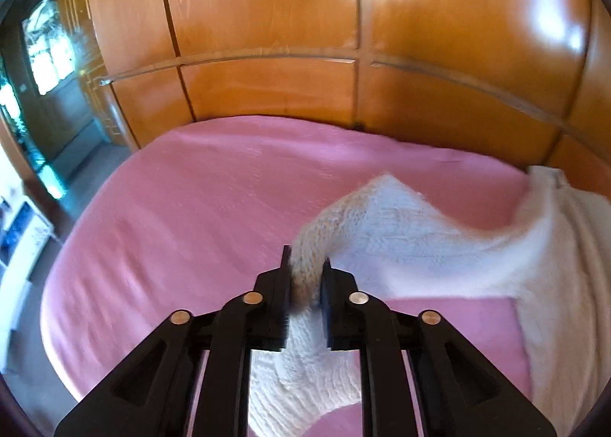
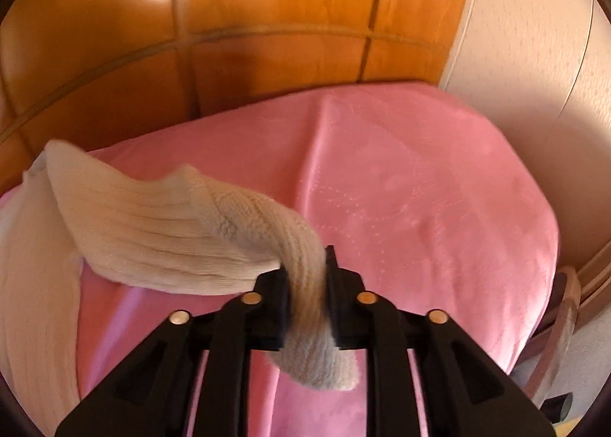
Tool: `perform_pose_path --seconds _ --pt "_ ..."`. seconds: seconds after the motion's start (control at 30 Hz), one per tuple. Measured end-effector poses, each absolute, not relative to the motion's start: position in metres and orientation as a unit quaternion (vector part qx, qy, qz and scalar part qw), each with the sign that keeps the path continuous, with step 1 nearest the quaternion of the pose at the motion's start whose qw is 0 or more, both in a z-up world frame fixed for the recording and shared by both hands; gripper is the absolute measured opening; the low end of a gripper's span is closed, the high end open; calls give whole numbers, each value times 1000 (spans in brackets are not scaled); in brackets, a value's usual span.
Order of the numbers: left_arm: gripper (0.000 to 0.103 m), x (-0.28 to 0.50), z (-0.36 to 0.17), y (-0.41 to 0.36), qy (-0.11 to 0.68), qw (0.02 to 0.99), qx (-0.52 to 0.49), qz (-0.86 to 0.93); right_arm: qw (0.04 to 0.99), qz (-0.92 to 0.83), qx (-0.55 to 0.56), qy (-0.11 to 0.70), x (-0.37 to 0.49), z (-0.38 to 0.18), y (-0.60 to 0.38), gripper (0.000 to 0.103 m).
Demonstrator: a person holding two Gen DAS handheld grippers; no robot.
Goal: Fold small clothes
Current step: 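Grasp the sweater edges with both grippers and lift them apart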
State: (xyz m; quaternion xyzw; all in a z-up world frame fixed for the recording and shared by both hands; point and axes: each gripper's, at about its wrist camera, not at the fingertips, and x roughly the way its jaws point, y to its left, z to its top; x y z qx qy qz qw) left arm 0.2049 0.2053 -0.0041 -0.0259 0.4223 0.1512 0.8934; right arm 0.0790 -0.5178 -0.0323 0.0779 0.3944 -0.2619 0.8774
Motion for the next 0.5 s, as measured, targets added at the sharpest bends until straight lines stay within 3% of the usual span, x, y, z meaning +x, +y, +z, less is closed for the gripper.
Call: perform_pose_path --seconds 0.03,0.07,0.1,0.13,0.23,0.37,0.5 --pt "29 209 -4 203 423 892 -25 156 877 -264 78 393 82 -34 -519 44" --pt "49 212 -3 204 420 894 -28 155 879 -265 74 390 82 -34 -518 52" --pt "63 209 -1 201 410 898 -30 159 883 -260 71 385 78 -33 -513 58" --pt "79 206 1 198 399 901 -31 165 887 -247 72 385 74 -31 -506 57" --pt "79 184 -1 176 393 911 -58 112 900 -152 96 396 54 -37 -468 57" --pt "72 148 -38 132 456 874 -155 -61 882 20 160 442 24 -68 -406 56" --pt "72 102 -82 80 511 801 -238 -203 833 133 232 485 -6 -107 -351 52"
